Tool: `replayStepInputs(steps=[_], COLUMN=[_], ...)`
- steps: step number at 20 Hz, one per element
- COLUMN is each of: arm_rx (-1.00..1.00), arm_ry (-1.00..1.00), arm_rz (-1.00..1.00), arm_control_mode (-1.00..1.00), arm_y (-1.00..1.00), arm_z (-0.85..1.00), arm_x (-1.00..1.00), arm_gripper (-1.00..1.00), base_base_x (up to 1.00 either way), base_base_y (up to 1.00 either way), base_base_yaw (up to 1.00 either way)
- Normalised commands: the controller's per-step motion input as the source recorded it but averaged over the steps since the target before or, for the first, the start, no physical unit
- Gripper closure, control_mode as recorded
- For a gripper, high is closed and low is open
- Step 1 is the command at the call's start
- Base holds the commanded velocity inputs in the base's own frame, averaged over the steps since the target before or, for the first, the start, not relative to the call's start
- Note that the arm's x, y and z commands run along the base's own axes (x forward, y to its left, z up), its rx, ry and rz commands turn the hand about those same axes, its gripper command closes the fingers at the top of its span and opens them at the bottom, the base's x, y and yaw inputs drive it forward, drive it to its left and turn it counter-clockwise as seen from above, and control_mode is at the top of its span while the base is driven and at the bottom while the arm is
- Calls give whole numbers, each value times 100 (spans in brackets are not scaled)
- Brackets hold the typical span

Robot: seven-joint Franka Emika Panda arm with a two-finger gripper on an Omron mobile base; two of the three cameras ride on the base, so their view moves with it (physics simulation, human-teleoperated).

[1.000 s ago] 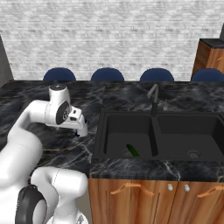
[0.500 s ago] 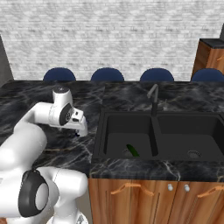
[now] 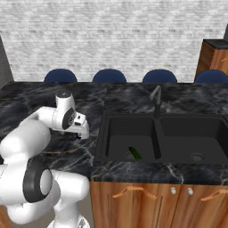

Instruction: Clear the mugs and bowl far away from the sink.

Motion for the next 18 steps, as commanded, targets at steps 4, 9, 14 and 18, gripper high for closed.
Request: replayStepInputs(steps=[4,9,14,18], arm_rx=[0,0,0,0], arm_ry=[0,0,0,0], arm_rz=[-1,-1,0,0], arm_control_mode=[-100,-100,-100,-100], arm_y=[0,0,0,2], arm_z=[-18,-14,-11,-16], arm_x=[18,23,17,8], arm_gripper=[-100,-100,-100,-100], base_base_x=[0,0,0,0], base_base_y=[0,0,0,0], base_base_yaw=[0,0,0,0])
